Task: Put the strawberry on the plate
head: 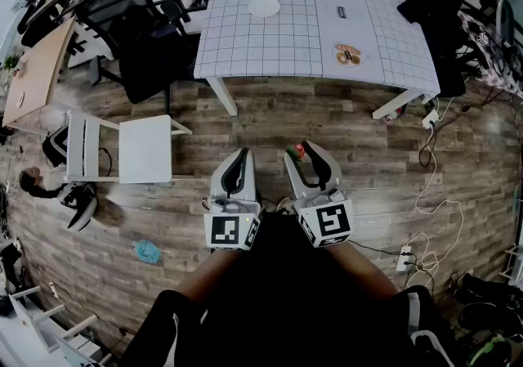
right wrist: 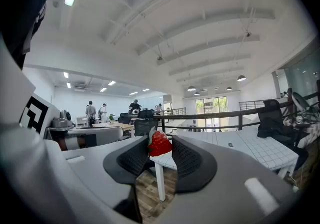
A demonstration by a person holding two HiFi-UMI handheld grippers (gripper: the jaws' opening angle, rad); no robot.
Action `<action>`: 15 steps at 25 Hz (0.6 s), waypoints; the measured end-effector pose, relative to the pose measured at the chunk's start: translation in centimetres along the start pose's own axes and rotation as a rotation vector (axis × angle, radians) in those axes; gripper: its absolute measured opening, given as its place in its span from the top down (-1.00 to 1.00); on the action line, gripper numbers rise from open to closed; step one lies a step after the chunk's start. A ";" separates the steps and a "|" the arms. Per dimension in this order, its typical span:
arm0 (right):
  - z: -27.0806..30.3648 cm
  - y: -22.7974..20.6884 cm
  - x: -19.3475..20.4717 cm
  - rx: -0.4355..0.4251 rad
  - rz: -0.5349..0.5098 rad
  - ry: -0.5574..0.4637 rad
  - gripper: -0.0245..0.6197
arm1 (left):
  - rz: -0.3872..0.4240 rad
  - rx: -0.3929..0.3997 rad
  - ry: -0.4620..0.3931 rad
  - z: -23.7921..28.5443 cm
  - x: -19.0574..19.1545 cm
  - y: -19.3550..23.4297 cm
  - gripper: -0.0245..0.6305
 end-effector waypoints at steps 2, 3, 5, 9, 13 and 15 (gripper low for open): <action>-0.5 -0.3 -0.3 0.003 -0.002 -0.003 0.47 | 0.005 0.007 -0.006 -0.1 -0.5 -0.6 0.90; -0.8 -0.3 -0.4 0.003 -0.002 -0.006 0.47 | 0.007 0.010 -0.009 -0.2 -0.6 -0.9 0.90; -2.0 0.0 -0.3 -0.004 0.009 -0.021 0.47 | 0.009 0.009 -0.015 -1.1 -0.6 -1.5 0.90; -4.9 0.6 0.7 -0.002 0.045 -0.060 0.46 | 0.012 0.006 -0.017 -3.7 0.9 -2.6 0.90; -3.5 -2.3 0.0 0.031 0.079 -0.057 0.46 | 0.011 0.034 0.013 -0.4 0.4 -2.9 0.90; -2.8 -3.4 -0.3 0.044 0.084 -0.053 0.46 | 0.010 0.045 0.013 1.1 0.2 -3.1 0.90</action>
Point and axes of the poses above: the fingertips, and each gripper's own axes: z forward along the fingers, y to its left, x out of its underside, the point moved 3 cm from there along -z, backward along the fingers, and after that the axes turned 9 degrees about -x, right-handed, at the moved point
